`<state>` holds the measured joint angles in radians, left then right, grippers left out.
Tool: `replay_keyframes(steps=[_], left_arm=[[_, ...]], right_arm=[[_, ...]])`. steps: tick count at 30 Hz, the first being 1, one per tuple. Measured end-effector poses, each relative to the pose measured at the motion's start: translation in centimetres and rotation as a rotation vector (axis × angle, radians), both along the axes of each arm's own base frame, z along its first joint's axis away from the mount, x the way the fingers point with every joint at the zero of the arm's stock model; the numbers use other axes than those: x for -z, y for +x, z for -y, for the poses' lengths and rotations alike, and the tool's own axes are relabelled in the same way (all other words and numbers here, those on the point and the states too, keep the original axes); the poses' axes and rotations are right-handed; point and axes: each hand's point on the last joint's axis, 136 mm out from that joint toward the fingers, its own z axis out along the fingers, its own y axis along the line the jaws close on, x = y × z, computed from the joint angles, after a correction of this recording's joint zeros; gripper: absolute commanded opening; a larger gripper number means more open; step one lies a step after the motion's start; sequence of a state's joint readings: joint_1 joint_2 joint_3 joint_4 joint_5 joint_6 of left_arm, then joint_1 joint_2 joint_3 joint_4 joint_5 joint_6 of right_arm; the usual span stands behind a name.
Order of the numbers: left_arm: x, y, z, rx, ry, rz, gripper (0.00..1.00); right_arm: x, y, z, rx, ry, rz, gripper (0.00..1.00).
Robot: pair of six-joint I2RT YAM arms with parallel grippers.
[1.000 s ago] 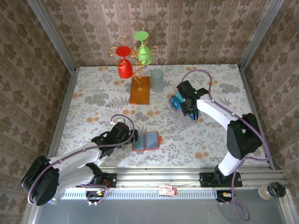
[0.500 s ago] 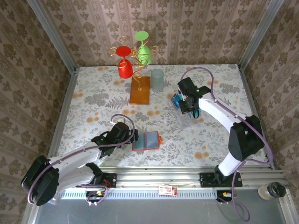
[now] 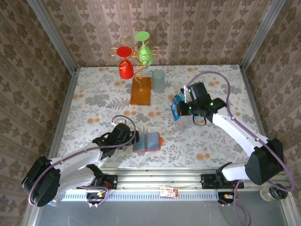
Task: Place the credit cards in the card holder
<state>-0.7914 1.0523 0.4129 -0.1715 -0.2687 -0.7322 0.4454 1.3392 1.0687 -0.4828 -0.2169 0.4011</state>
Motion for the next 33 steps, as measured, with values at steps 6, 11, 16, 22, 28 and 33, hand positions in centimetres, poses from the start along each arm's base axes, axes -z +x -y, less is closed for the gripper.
replay_keyframes(steps=[6,11,16,22,28,33], left_arm=[[1.0,-0.8,0.2,0.027,0.037,-0.034,1.0],[1.7,-1.7,0.7,0.065,0.068,-0.048,1.0],[2.1,-2.1,0.7,0.074,0.095,-0.053,1.0],[2.4,-2.4,0.3,0.066,0.124,-0.059,1.0],[2.6,-2.4,0.0,0.047,0.137,-0.06,1.0],[2.7,-2.5,-0.3,0.039,0.149,-0.063,1.0]], right_arm=[[5.1,-3.9,-4.4,-0.013,0.198,-0.103,0.0],[6.9,-6.1,-7.0,-0.026,0.291,-0.109,0.0],[7.3,-6.4,-8.2,-0.007,0.367,-0.077,0.0],[7.8,-5.8,-9.5,0.001,0.402,-0.058,0.0],[9.7,-6.4,-10.5,0.007,0.414,-0.073,0.0],[10.8,-6.6,-10.9,0.02,0.418,-0.082,0.0]])
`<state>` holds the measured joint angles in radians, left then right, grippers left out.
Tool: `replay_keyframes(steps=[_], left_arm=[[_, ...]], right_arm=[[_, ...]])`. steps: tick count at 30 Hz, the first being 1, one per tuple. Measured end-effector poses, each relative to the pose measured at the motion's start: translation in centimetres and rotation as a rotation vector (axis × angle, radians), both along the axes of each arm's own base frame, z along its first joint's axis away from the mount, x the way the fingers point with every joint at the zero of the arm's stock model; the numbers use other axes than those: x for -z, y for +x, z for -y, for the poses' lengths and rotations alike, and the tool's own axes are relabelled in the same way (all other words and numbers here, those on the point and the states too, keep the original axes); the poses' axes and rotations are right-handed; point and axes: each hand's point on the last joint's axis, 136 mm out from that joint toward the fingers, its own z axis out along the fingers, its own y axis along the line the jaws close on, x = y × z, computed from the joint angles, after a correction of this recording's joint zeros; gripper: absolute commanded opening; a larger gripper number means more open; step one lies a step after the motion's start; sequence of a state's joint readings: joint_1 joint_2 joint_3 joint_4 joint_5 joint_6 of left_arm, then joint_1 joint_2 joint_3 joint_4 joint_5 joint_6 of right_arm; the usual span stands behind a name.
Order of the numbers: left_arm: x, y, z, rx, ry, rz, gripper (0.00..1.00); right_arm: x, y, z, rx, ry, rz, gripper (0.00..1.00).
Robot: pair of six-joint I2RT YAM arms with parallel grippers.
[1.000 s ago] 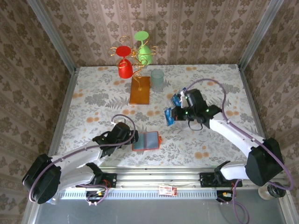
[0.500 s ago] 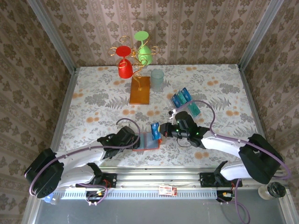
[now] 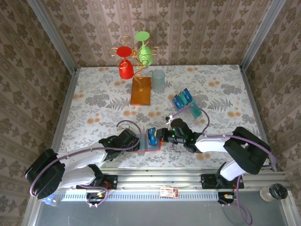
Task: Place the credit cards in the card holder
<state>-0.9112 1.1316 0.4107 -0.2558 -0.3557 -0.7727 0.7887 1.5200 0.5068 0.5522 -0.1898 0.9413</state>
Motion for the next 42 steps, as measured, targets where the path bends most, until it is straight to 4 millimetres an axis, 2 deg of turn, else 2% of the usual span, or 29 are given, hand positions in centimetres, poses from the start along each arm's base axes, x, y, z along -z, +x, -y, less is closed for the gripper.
replay_keyframes(steps=[18,29,42], left_arm=[[0.9,-0.5,-0.7,-0.035,0.008,-0.018,1.0],[0.9,-0.5,-0.7,-0.036,0.009,-0.016,1.0],[1.0,-0.6,-0.7,-0.045,0.004,-0.011,1.0]], right_arm=[[0.5,0.2,-1.0,0.015,0.04,0.013,0.0],[1.7,-0.1,-1.7,0.01,0.047,-0.011,0.0],[1.4,0.1,-2.0,0.026,0.07,-0.008,0.0]])
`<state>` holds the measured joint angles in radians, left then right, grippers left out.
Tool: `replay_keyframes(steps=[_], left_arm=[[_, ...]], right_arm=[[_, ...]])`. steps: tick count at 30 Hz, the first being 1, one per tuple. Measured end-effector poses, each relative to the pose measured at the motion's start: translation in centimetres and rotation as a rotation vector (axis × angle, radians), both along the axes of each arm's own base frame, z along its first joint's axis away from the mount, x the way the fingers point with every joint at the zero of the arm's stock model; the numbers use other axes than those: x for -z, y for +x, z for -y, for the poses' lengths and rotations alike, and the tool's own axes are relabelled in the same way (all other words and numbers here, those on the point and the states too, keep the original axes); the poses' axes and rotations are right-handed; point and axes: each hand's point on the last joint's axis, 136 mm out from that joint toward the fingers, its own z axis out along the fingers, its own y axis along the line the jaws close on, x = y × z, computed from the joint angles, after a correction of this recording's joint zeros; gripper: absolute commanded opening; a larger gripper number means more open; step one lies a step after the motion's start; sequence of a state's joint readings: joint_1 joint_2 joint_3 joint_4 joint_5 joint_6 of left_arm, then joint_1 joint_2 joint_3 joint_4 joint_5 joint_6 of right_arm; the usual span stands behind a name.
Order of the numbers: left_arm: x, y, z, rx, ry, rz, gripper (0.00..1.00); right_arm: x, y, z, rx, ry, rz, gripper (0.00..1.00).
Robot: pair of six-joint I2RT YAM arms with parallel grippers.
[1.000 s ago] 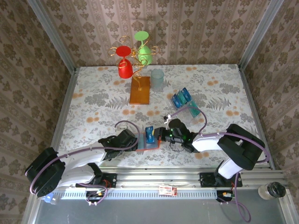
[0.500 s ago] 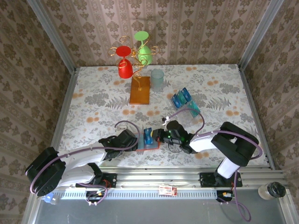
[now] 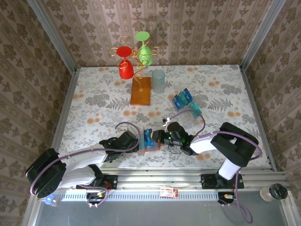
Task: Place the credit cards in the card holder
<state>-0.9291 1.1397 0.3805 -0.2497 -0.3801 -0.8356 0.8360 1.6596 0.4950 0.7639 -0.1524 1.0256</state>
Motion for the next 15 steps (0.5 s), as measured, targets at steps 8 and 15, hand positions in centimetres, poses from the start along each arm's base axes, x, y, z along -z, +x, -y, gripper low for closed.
replay_keyframes(steps=[8,15], left_arm=[[-0.01,0.03,0.02,-0.002,-0.003,0.003,1.0],[-0.01,0.0,0.07,0.0,-0.002,0.004,1.0]], right_arm=[[-0.42,0.28,0.13,0.015,0.003,0.013,0.0],[-0.22,0.29,0.11,0.016,0.002,0.01,0.0]])
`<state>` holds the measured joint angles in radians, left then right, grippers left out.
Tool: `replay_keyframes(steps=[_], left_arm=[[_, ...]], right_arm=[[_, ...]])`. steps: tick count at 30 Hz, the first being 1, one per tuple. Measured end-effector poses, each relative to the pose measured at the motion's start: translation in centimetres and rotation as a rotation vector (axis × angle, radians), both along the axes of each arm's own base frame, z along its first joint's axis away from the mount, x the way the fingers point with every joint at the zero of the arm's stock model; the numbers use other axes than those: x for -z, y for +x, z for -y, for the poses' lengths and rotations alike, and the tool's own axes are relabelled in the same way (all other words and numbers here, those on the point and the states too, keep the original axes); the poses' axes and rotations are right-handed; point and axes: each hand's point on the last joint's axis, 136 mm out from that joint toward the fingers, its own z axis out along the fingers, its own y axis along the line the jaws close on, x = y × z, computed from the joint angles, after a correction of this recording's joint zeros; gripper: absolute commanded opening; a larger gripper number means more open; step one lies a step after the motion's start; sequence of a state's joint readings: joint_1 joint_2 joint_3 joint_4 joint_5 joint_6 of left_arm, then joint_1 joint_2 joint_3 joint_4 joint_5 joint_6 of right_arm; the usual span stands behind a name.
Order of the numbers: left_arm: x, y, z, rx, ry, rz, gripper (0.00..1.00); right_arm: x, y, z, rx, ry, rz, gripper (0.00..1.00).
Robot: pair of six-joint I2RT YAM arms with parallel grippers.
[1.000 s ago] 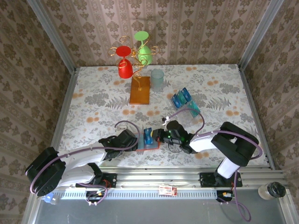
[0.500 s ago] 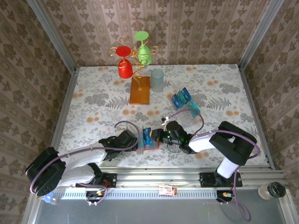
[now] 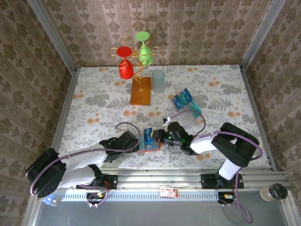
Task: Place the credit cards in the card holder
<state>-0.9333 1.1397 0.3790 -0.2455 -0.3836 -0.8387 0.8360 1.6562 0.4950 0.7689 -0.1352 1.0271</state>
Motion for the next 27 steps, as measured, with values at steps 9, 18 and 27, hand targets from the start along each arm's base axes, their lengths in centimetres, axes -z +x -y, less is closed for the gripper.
replay_keyframes(steps=[9,18,27], left_arm=[[0.0,0.0,0.0,0.001,0.002,0.002,1.0],[0.0,0.0,0.0,0.001,0.002,0.002,1.0],[0.0,0.0,0.0,0.001,0.001,0.002,1.0]], right_arm=[[1.0,0.1,-0.3,0.009,0.015,-0.023,0.0],[1.2,-0.3,-0.4,0.007,0.022,-0.034,0.0],[2.2,-1.5,-0.2,-0.01,0.003,-0.054,0.0]])
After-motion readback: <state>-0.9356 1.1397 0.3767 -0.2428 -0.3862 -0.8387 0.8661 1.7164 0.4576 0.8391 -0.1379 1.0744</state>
